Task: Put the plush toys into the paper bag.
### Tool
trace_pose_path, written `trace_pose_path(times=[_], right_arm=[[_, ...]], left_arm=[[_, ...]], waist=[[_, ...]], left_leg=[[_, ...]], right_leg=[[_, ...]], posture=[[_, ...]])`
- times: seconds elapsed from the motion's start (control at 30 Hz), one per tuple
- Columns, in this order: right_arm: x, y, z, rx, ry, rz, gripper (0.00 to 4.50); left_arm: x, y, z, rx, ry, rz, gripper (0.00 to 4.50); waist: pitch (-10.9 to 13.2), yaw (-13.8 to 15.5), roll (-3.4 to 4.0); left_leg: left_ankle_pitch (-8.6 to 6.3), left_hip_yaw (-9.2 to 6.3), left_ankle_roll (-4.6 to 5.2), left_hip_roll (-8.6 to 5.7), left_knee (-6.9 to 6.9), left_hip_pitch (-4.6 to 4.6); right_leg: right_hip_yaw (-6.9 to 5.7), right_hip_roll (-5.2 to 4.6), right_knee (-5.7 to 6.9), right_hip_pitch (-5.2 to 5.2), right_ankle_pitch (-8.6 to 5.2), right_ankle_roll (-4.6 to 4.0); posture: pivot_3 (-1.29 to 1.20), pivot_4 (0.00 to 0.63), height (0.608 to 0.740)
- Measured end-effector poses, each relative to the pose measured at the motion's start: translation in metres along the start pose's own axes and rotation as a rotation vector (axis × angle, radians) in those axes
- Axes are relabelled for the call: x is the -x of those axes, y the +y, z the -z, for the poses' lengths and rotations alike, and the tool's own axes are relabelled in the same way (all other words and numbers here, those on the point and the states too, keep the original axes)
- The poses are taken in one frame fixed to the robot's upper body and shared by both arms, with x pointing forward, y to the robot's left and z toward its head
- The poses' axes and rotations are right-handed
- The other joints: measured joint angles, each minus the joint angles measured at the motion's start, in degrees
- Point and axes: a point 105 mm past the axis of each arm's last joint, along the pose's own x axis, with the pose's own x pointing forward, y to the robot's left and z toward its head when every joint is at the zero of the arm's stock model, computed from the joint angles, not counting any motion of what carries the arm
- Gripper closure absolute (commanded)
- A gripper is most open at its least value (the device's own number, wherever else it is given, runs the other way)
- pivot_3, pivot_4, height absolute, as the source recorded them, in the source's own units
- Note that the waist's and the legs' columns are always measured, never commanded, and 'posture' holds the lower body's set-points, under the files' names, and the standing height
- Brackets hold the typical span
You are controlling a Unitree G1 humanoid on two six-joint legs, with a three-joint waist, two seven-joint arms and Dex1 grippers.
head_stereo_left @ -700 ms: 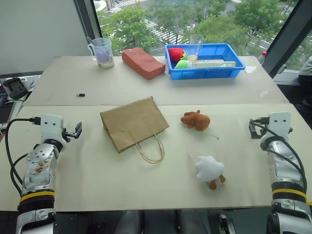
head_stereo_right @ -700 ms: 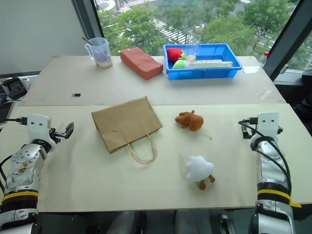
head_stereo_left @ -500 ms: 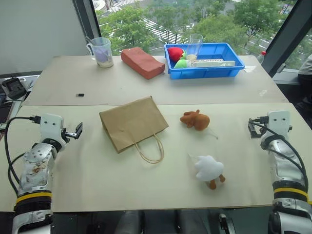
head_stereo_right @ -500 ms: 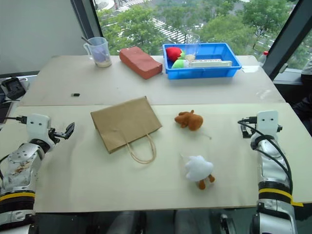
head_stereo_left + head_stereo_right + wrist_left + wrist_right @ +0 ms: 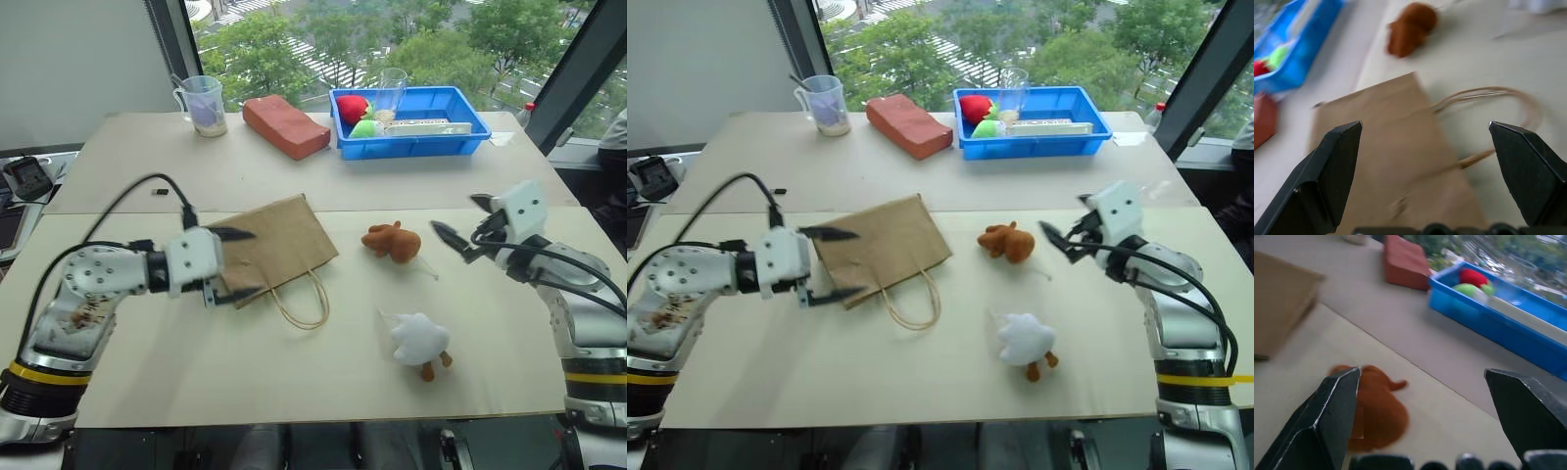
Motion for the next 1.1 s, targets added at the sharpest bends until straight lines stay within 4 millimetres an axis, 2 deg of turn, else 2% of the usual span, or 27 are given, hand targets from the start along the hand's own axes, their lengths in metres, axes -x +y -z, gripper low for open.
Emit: trace_pose_path(times=[0.07,0.23,0.37,0.67,1.1], right_arm=[[-0.001,0.022,-0.007,-0.015,-0.003,-0.095,0.0],[0.001,0.054,-0.026,-0.031,-0.018,-0.215,0.0],[0.004,0.073,-0.037,-0.001,-0.02,-0.291,0.0],[0.008,0.079,-0.029,0.027,0.041,-0.326,0.0],[0.005,0.072,-0.024,0.021,0.055,-0.287,0.0]], left_arm=[[-0.008,-0.009,0.007,-0.04,0.005,0.064,0.09],[-0.019,-0.014,0.025,-0.128,0.023,0.092,0.09],[-0.03,-0.014,0.025,-0.185,0.003,0.083,0.09],[-0.047,-0.01,0.032,-0.211,-0.003,0.067,0.09],[-0.052,-0.006,0.019,-0.177,-0.062,0.047,0.09]], waist=[[0.0,0.07,0.0],[0.01,0.53,-0.01],[0.0,0.78,-0.01],[0.0,0.93,-0.02],[0.01,0.93,-0.02]], left_leg=[[0.0,0.0,0.01,-0.03,0.05,-0.03],[-0.01,0.0,0.04,-0.07,0.15,-0.05],[-0.02,-0.01,0.05,-0.07,0.15,-0.05],[-0.02,0.0,0.06,-0.08,0.18,-0.05],[-0.02,-0.01,0.06,-0.07,0.19,-0.05]], right_leg=[[-0.01,-0.02,-0.08,0.02,0.0,0.0],[-0.03,-0.05,-0.12,0.07,0.0,0.0],[-0.06,-0.05,-0.12,0.06,0.0,0.0],[-0.08,-0.03,-0.1,0.08,0.0,0.01],[-0.08,-0.03,-0.09,0.08,0.0,0.01]], posture=[[0.0,0.15,0.74],[0.0,0.15,0.74],[0.0,0.15,0.74],[0.0,0.15,0.74],[0.0,0.15,0.74]])
